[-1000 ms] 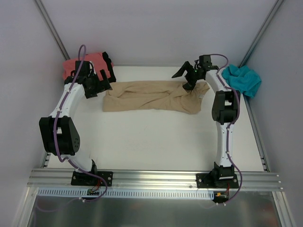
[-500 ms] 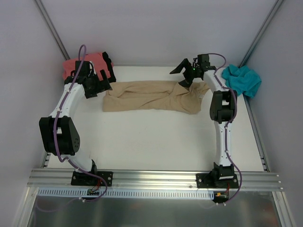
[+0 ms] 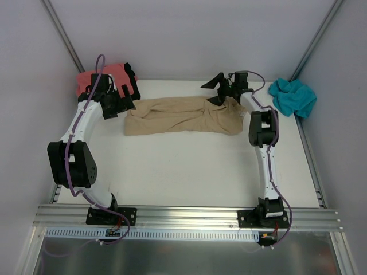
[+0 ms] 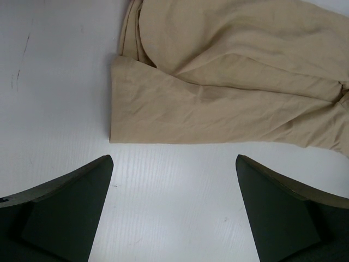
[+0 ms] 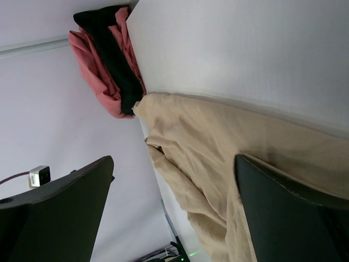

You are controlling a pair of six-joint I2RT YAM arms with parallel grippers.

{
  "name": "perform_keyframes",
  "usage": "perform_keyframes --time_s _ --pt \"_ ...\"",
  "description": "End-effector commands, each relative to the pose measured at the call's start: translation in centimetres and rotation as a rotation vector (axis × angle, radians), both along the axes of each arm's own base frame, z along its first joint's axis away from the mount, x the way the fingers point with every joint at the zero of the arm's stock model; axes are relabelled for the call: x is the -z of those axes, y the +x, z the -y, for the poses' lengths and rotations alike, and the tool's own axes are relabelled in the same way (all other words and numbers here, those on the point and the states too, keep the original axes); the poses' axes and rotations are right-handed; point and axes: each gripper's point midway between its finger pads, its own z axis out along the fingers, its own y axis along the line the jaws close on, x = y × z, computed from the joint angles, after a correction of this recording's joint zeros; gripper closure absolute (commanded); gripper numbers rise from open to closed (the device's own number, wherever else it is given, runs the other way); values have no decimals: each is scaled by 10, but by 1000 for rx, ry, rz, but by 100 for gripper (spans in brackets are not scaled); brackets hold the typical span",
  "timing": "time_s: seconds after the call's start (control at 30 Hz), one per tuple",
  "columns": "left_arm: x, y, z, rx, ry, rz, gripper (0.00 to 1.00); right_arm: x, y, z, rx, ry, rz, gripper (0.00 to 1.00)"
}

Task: Fold and stack the t-shirts

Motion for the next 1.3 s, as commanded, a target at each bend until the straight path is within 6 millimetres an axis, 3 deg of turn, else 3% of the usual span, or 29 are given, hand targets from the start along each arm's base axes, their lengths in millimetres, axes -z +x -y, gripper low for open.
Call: perform_keyframes --time_s 0.0,0.2,0.4,0.53,0.67,0.73,0.77,0.87,0.9,1.03,1.13,1.27 --pt "-2 0 8 36 -16 -1 1 -44 8 -17 -57 95 120 1" --pt "-2 1 11 40 -28 1 1 -67 2 -6 -63 45 179 0" --pt "-5 1 17 56 -58 20 1 -101 -8 37 -50 -136 277 1" --pt "-10 1 21 68 -70 61 1 -123 -14 87 0 -294 339 1" --pt "-17 2 24 79 -87 86 1 -143 -26 120 21 -399 375 1" --pt "-21 1 27 84 -96 102 1 -144 -37 127 19 -428 346 1" --pt "-24 2 29 91 -111 118 1 -155 -46 126 19 -432 348 0" --pt "-29 -1 33 104 -132 145 1 -140 -71 116 -22 -461 270 1" --pt "-33 -3 38 125 -152 164 2 -134 -79 105 -55 -469 258 0" --pt "-42 -8 50 171 -205 204 1 -89 -112 67 -175 -508 148 0" --pt "-49 -13 55 196 -230 217 1 -53 -134 57 -224 -526 43 1" --pt "-55 -20 55 198 -229 220 1 -8 -160 59 -249 -548 -79 1"
